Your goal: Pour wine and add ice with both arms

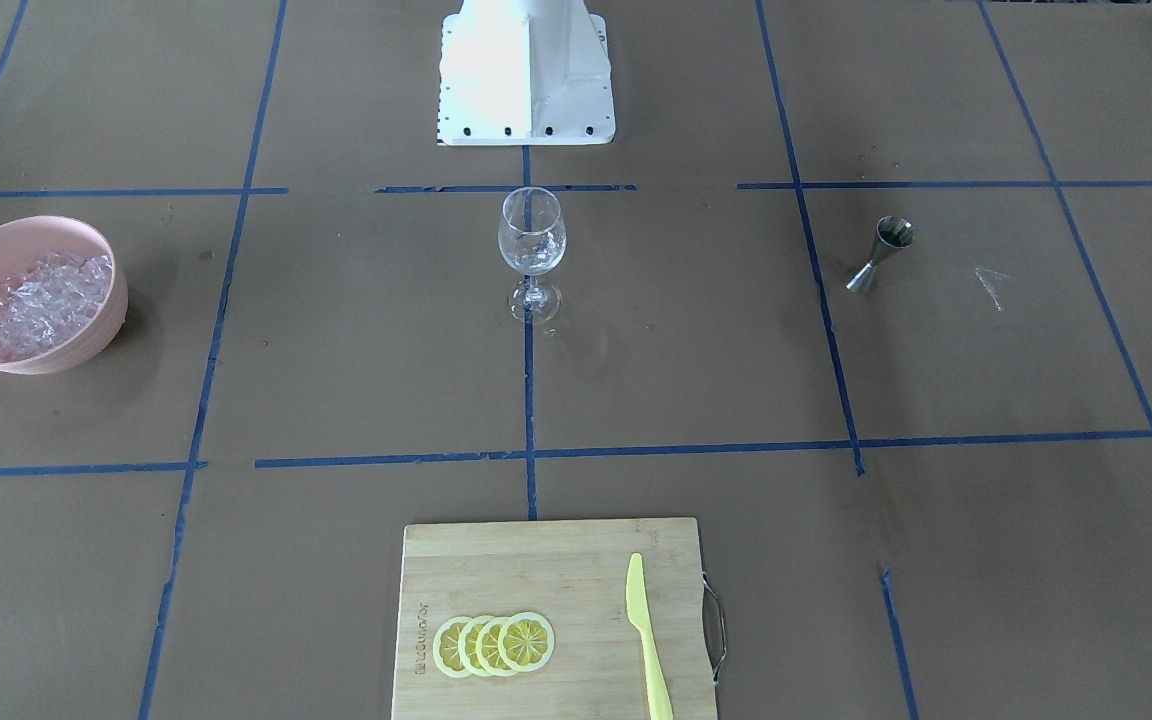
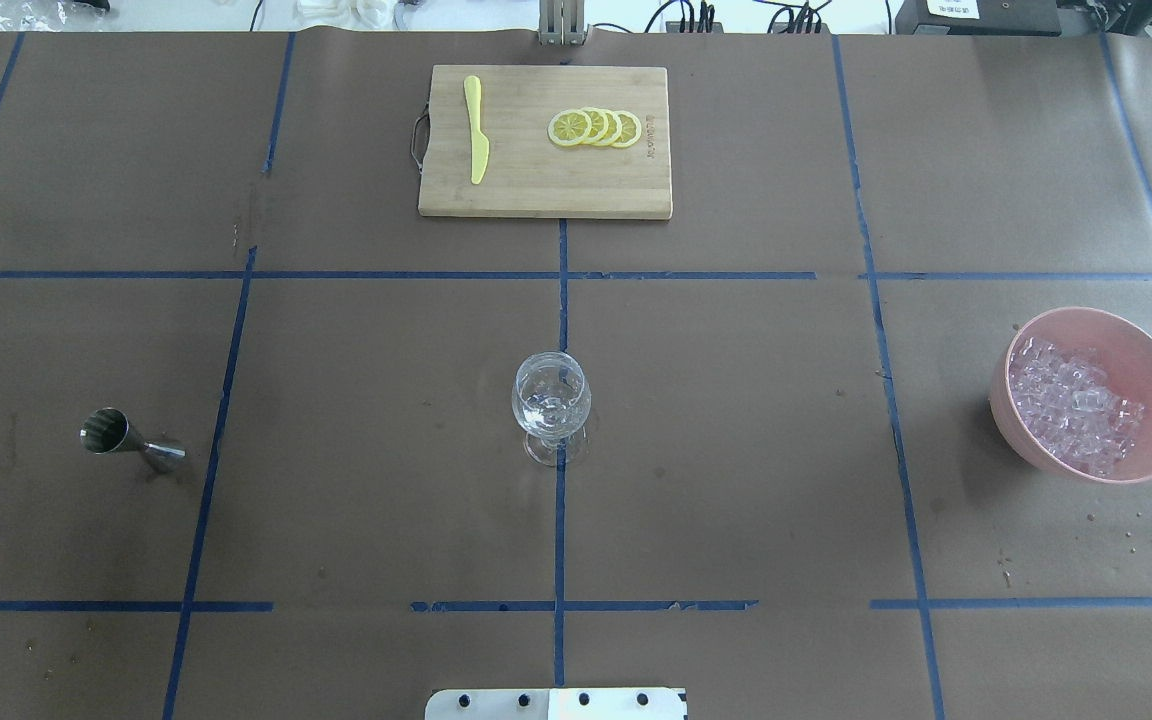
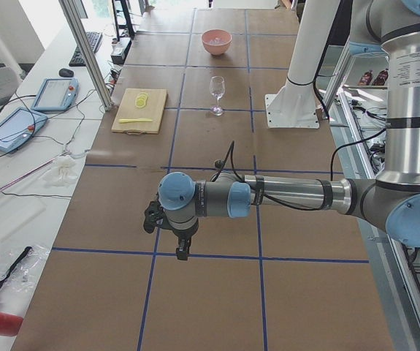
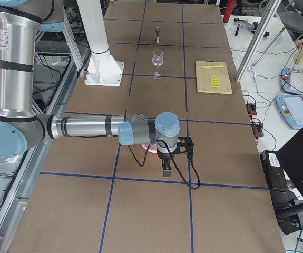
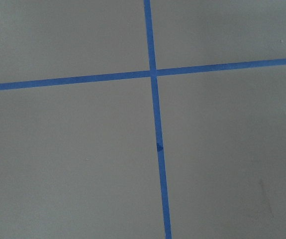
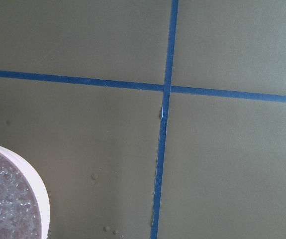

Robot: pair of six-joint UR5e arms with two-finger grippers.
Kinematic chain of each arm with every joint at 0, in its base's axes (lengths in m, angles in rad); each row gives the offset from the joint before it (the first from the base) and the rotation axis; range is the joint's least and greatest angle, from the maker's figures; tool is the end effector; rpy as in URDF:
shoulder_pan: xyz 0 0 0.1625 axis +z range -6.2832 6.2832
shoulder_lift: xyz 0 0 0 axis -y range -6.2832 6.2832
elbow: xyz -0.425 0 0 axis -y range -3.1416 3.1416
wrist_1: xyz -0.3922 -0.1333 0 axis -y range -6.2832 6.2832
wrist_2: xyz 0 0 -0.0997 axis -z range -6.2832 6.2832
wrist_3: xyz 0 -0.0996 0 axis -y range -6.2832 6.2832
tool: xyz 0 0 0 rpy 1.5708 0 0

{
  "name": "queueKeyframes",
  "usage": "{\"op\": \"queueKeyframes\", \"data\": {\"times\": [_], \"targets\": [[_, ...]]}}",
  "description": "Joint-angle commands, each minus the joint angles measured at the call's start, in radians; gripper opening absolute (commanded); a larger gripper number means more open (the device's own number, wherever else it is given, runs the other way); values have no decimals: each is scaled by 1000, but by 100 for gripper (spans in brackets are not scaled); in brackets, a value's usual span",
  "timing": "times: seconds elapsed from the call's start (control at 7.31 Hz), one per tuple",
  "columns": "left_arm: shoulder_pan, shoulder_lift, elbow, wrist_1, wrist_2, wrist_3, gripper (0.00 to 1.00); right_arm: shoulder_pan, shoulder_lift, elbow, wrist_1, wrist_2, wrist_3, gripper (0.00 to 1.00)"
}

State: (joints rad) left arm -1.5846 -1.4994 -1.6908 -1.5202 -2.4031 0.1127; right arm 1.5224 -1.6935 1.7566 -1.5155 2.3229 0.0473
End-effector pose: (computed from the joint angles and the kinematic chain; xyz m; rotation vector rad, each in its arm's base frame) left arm -0.0660 -0.4601 0.6346 0.0508 0.8311 0.0923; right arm 0.0436 -0.4496 0.6200 0.0767 -0.7557 -0.0456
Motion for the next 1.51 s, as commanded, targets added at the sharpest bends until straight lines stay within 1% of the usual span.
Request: {"op": "queueKeyframes", "data": {"times": [0.0,0.68,0.96,1.37], "targets": [[0,10,-21,-24,-1,36,100,1,1,-2,-2,4,0,100],[2,11,-41,-34,-1,41,100,1,3,-2,-2,19,2,100],[2,13,-32,-131,-2,30,100,1,5,0,0,20,2,100],[0,19,-23,-141,-2,36,100,1,6,4,0,16,6,100]]}}
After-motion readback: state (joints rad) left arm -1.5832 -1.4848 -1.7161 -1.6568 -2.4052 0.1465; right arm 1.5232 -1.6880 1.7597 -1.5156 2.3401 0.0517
